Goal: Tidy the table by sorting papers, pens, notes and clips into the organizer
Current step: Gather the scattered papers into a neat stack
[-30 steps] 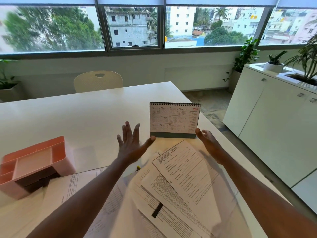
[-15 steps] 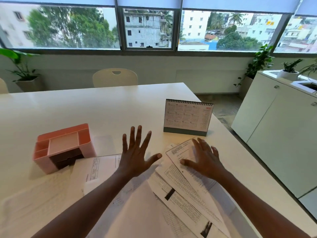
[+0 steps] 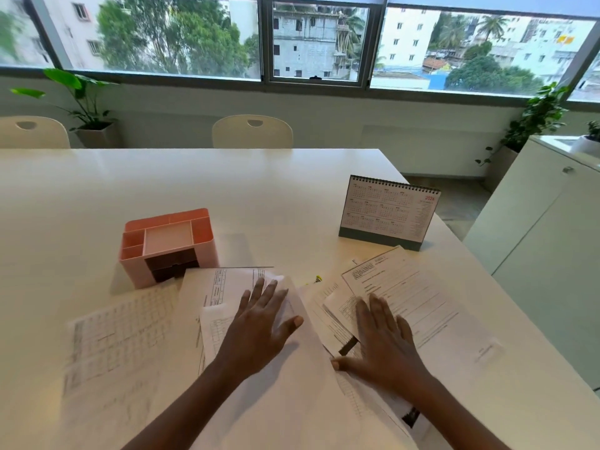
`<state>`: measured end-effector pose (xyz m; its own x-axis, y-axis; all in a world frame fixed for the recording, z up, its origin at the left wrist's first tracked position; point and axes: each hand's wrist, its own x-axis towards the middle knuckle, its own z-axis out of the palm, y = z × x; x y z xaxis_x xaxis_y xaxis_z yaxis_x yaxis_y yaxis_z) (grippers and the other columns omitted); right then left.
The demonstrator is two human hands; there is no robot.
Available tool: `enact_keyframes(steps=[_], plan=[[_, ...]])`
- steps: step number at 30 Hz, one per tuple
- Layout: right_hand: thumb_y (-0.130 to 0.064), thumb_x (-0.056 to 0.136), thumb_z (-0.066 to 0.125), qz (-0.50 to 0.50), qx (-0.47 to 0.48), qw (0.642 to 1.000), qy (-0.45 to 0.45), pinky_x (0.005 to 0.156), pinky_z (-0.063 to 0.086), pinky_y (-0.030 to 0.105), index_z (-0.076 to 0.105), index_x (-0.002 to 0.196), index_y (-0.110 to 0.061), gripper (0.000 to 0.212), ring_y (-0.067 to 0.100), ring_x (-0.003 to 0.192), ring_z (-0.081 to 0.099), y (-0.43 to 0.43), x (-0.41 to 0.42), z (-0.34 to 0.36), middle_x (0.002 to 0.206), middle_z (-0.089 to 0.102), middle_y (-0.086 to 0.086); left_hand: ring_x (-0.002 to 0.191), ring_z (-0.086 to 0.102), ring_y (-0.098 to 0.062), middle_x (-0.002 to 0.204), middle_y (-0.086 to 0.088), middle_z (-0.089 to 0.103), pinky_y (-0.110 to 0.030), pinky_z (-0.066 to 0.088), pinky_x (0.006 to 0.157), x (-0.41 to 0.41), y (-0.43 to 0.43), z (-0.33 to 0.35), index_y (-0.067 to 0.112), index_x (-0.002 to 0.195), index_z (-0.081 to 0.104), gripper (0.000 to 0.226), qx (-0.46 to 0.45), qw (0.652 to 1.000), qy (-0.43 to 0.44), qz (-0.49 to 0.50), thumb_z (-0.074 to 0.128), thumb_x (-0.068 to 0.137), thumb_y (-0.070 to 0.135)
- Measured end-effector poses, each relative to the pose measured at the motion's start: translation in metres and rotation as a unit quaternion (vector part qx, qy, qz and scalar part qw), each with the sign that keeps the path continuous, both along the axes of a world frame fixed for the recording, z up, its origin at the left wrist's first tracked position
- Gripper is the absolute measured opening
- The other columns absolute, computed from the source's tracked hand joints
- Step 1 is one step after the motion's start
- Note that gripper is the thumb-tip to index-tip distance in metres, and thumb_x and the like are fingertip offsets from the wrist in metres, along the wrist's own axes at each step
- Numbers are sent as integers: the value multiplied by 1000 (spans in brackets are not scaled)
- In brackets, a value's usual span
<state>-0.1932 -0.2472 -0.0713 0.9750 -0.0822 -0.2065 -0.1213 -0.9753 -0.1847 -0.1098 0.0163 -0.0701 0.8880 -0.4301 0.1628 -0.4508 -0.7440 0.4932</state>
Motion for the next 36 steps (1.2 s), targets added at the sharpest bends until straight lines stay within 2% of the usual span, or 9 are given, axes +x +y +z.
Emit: enact_keyframes(steps=[5, 11, 14, 16, 18, 24, 27, 33, 36], plan=[[-105, 69, 27, 17, -19, 999, 22, 129, -6, 61, -34, 158, -27, 134, 27, 154, -36, 12, -12, -1, 166, -42, 3, 158, -14, -3, 172, 16, 14, -37, -4, 128, -35, 13, -3, 34, 161, 34, 71, -46, 998, 35, 21, 46, 100, 68], [-110, 62, 20, 35, -10, 999, 21, 128, -10, 61, -43, 153, -28, 138, 25, 151, -43, 11, -19, 6, 159, -52, -3, 155, -26, 4, 171, 24, -2, -21, -24, 117, -64, 11, -6, 39, 164, 23, 97, -35, 998, 51, 17, 18, 84, 95], [-110, 64, 32, -15, 72, 996, -43, 130, 2, 59, -22, 164, -27, 141, 20, 161, -18, -14, -8, 18, 173, -25, -4, 153, -32, 3, 171, 24, -11, -25, -25, 119, -76, 8, -7, 40, 165, 16, 98, -13, 998, 68, 9, 15, 84, 95], [-110, 64, 34, -99, 76, 987, -100, 126, 20, 62, 1, 167, -23, 138, 26, 162, 10, -48, 5, 22, 176, 4, 1, 153, -33, 1, 171, 25, -15, -31, -23, 123, -84, 8, -9, 42, 165, 13, 97, -3, 997, 75, 7, 14, 84, 95], [-111, 60, 33, -191, 67, 973, -108, 120, 30, 67, 14, 165, -19, 141, 32, 158, 25, -87, 17, 24, 174, 20, 8, 153, -34, 1, 169, 26, -17, -37, -20, 127, -93, 9, -14, 45, 164, 10, 97, 1, 996, 88, 4, 12, 82, 98], [-115, 44, 31, -291, 117, 948, -43, 117, 25, 76, 17, 164, -23, 152, 45, 153, 32, -146, 28, 20, 171, 30, 12, 152, -37, -3, 168, 28, -23, -40, -22, 127, -107, 7, -25, 53, 161, 8, 90, 23, 996, 90, -11, 10, 83, 98], [-116, 43, 34, -284, 112, 951, -47, 112, 33, 77, 26, 162, -23, 151, 45, 148, 41, -148, 29, 17, 166, 39, 10, 151, -40, -5, 166, 28, -28, -37, -28, 124, -111, 1, -24, 53, 162, 4, 90, 51, 996, 75, -21, 6, 83, 97], [-110, 45, 51, -223, 160, 960, -57, 107, 45, 71, 29, 162, -21, 148, 42, 144, 48, -131, 24, 22, 164, 43, 9, 150, -42, -8, 167, 24, -29, -45, -21, 127, -115, -12, -19, 49, 162, -4, 98, 63, 993, 72, -62, -2, 78, 100], [-102, 51, 63, -210, 188, 959, -43, 105, 50, 66, 29, 162, -22, 141, 40, 139, 53, -120, 22, 32, 160, 47, 9, 158, -30, -16, 171, 19, -19, -46, -17, 127, -115, -19, -24, 43, 165, 2, 98, 58, 993, 60, -83, 7, 84, 97]])
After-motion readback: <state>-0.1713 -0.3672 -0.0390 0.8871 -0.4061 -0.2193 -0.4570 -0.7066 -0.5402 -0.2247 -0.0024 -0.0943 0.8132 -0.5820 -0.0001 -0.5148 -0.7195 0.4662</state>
